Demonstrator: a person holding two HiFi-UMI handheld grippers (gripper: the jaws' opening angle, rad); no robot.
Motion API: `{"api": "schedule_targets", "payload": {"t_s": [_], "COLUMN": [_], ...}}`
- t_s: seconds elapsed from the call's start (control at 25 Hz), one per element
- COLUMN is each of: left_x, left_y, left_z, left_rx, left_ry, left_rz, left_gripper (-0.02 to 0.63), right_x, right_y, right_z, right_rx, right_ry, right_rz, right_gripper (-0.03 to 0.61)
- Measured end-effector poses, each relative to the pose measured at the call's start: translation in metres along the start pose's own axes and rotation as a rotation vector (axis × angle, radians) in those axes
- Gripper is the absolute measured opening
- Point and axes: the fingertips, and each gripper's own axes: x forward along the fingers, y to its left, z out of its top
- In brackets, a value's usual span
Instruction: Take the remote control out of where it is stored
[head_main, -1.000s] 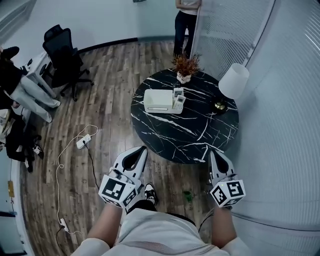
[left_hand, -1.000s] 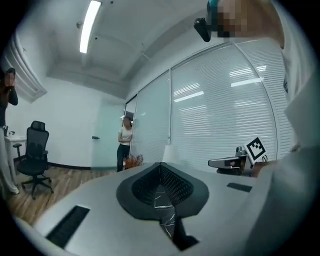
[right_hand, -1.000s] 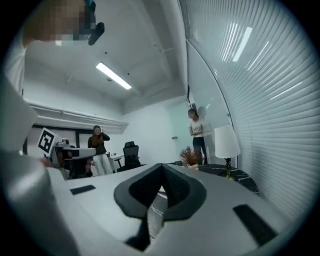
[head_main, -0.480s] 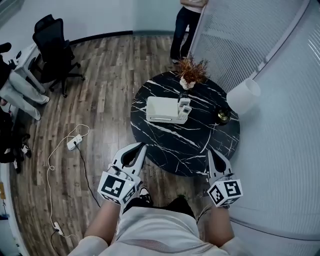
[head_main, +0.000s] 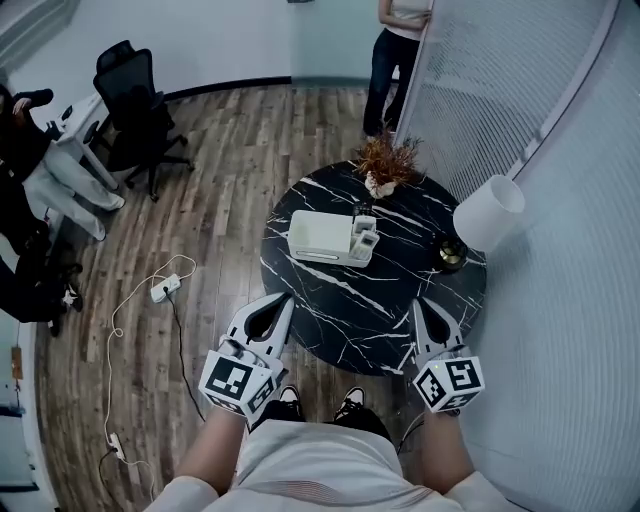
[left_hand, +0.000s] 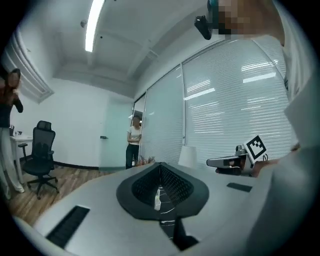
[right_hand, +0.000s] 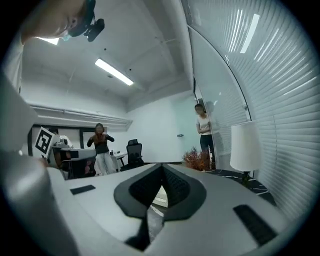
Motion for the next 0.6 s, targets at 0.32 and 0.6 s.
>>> {"api": "schedule_targets", "payload": {"t_s": [0.32,0.6], "left_x": [0.019,0.014], "left_y": [-0.021,0.003], "left_z": [-0.004,-0.006], "left_rx": [0.009,0.003], "left_ry": [0.014,0.024], "left_rz": [0.005,-0.010], "left_gripper": [0.009,0.009], "right_x": [0.012,0.063], "right_y": [-0.033,-0.039], "right_z": [-0.008,-0.023], "right_rx": [0.014,0.033], "right_ry": [0.026,0.076], "right_rz": [-0.018,-0.134], "right_gripper": [0.014,0.018]}}
